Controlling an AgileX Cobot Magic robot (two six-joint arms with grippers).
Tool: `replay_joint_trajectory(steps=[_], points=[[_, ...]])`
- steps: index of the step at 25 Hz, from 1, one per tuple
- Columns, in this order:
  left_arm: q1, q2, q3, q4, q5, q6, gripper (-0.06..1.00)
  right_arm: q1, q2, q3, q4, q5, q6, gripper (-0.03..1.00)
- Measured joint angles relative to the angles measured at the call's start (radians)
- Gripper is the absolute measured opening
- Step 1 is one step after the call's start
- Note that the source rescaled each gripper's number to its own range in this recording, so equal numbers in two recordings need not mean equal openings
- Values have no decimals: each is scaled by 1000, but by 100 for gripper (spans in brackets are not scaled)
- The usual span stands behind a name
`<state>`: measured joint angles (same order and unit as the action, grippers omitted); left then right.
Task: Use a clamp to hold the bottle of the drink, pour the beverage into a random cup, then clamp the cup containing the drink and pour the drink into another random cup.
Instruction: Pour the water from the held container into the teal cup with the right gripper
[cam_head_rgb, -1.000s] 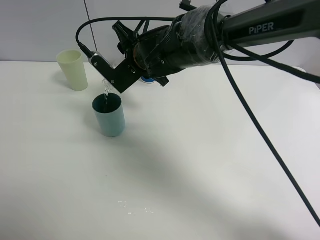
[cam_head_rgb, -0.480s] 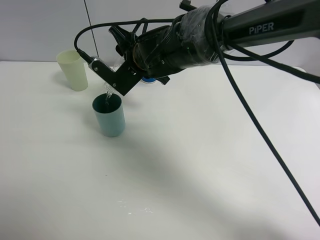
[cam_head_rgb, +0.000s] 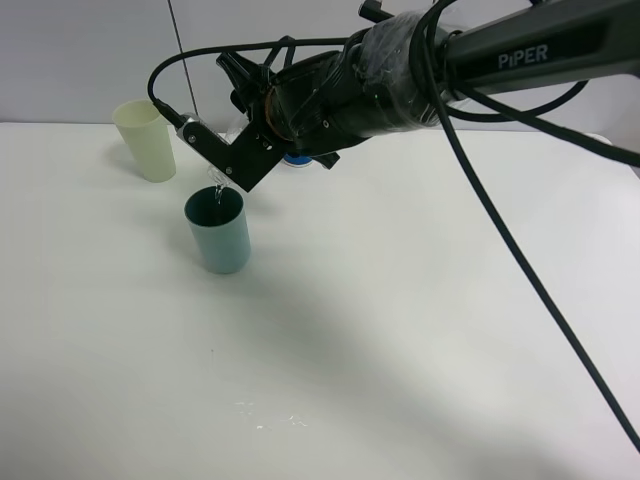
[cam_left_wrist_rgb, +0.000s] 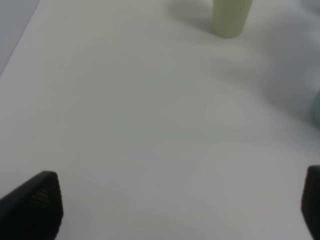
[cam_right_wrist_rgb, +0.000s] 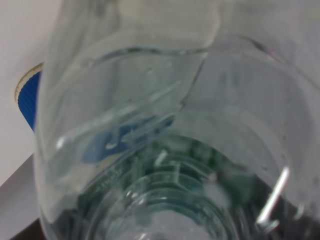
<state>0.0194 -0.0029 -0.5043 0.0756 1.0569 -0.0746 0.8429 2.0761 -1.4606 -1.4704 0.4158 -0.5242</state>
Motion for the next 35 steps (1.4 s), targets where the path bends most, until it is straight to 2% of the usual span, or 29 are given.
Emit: replay_joint_trajectory(steps=[10, 35], points=[[0, 0, 0, 0, 0, 0, 89, 0, 0, 0, -3, 0, -88, 0], [0, 0, 0, 0, 0, 0, 89, 0, 0, 0, -3, -1, -147, 0]])
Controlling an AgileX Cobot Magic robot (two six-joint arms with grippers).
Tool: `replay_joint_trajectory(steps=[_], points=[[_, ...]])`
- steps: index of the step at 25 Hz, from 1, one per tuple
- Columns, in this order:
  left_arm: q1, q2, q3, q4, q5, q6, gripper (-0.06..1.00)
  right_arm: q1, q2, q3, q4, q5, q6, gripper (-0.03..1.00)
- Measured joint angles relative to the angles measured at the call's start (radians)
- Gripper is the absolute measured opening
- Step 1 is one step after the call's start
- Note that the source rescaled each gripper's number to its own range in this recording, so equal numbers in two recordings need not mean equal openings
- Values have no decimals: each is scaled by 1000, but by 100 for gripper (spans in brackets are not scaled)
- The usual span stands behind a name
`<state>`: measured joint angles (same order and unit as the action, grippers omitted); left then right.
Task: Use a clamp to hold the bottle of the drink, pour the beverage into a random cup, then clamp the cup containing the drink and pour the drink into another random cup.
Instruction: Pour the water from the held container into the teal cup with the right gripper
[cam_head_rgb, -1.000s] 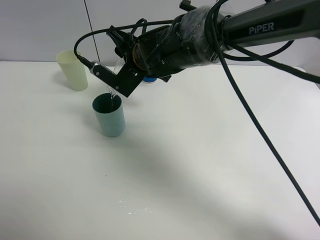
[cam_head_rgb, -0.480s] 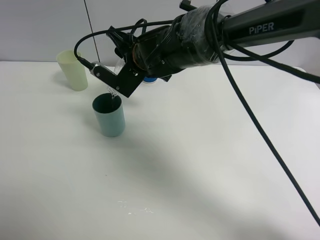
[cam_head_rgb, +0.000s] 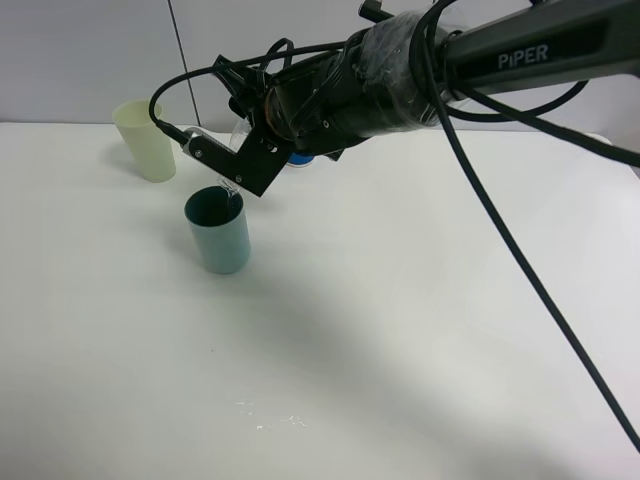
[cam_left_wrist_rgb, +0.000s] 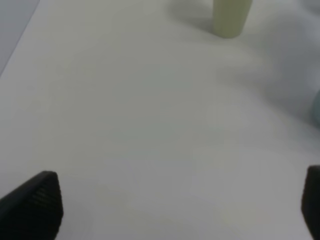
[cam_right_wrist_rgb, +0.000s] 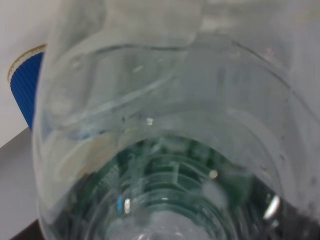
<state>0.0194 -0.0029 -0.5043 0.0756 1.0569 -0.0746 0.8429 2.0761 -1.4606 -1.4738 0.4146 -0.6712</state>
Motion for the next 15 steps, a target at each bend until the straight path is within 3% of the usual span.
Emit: replay_joint_trajectory(steps=[12, 15], points=[[0, 0, 0, 0, 0, 0, 89, 0, 0, 0, 3, 0, -2, 0], [0, 0, 0, 0, 0, 0, 89, 0, 0, 0, 31, 0, 51, 0]])
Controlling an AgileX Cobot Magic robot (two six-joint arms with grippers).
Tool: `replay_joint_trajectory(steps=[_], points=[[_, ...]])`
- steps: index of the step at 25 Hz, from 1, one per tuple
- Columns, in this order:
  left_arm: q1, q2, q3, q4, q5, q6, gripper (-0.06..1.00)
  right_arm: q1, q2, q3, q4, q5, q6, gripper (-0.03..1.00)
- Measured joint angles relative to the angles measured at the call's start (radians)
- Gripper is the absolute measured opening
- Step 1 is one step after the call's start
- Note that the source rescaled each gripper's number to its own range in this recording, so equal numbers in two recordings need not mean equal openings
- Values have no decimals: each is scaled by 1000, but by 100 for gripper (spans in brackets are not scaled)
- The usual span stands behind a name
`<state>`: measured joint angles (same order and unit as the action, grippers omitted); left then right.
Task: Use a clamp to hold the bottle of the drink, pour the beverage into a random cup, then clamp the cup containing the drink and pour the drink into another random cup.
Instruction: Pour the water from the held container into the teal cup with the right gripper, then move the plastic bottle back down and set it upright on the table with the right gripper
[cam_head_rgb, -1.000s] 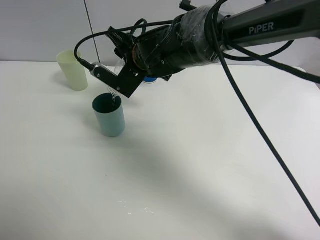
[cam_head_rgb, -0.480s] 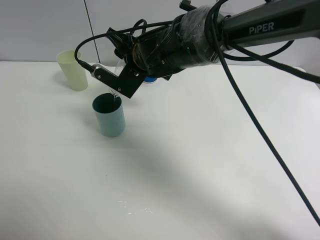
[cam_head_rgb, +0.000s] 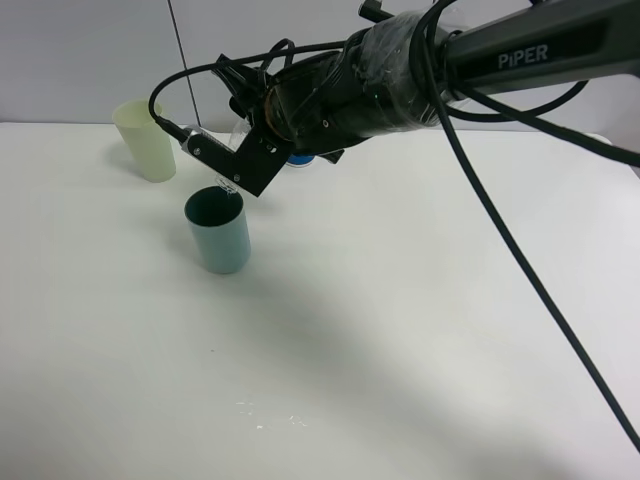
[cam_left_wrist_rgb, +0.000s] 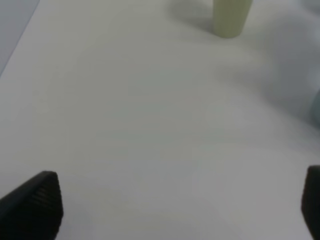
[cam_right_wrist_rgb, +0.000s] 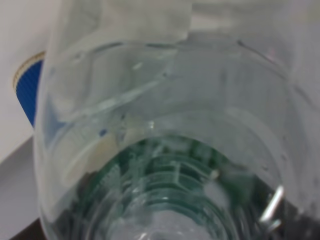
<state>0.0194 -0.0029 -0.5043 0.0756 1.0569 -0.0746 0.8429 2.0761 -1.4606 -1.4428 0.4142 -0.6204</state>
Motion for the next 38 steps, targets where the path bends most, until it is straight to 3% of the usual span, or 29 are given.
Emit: replay_joint_trajectory(steps=[4, 11, 14, 17, 23, 27, 38], points=[[0, 0, 0, 0, 0, 0, 89, 0, 12, 0, 61, 1, 269, 0], [0, 0, 0, 0, 0, 0, 89, 0, 38, 0, 110, 57, 974, 0], [0, 0, 0, 0, 0, 0, 89, 0, 37, 0, 141, 105, 1178, 0], [0, 0, 0, 0, 0, 0, 89, 0, 26, 0, 192, 163, 1290, 0], [0, 0, 0, 0, 0, 0, 89, -14, -27, 0, 324, 268, 1319, 0], [0, 0, 0, 0, 0, 0, 89, -48, -84, 0, 476, 279, 1289, 0], [0, 0, 0, 0, 0, 0, 89, -103, -225, 0, 925, 226, 896, 0]])
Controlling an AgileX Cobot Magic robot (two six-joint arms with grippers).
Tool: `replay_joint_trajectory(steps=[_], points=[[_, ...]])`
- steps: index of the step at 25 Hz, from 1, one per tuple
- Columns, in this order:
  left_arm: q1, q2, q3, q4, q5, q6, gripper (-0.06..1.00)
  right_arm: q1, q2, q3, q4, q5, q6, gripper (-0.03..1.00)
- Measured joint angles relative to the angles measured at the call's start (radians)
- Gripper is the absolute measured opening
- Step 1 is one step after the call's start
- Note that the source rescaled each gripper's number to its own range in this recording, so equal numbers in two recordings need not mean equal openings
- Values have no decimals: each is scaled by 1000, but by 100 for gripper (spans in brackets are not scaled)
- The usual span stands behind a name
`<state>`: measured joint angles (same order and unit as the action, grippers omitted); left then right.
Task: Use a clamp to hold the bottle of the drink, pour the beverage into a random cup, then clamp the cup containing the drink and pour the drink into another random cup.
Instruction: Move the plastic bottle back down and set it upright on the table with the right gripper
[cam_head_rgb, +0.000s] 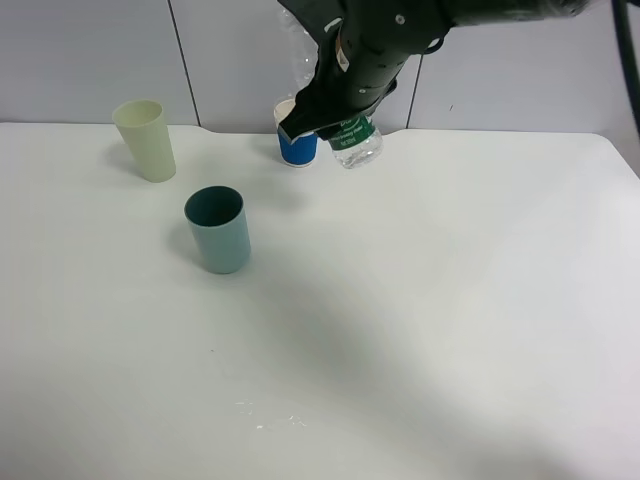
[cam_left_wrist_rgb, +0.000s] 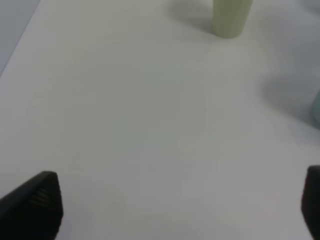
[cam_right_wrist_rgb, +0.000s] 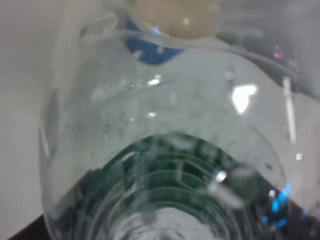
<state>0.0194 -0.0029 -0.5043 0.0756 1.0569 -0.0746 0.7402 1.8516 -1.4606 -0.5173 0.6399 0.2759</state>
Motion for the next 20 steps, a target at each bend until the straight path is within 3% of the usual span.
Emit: replay_joint_trajectory(steps=[4, 7, 10, 11, 20], points=[[0, 0, 0, 0, 0, 0, 89, -37, -76, 79, 155, -119, -147, 0], [0, 0, 0, 0, 0, 0, 89, -75, -150, 218, 252, -272, -213, 0], [0, 0, 0, 0, 0, 0, 89, -101, -223, 371, 298, -473, -257, 0], [0, 0, 0, 0, 0, 0, 89, -101, -223, 371, 298, -473, -257, 0], [0, 0, 0, 0, 0, 0, 89, -171, -279, 744, 451, -1072, -371, 0]])
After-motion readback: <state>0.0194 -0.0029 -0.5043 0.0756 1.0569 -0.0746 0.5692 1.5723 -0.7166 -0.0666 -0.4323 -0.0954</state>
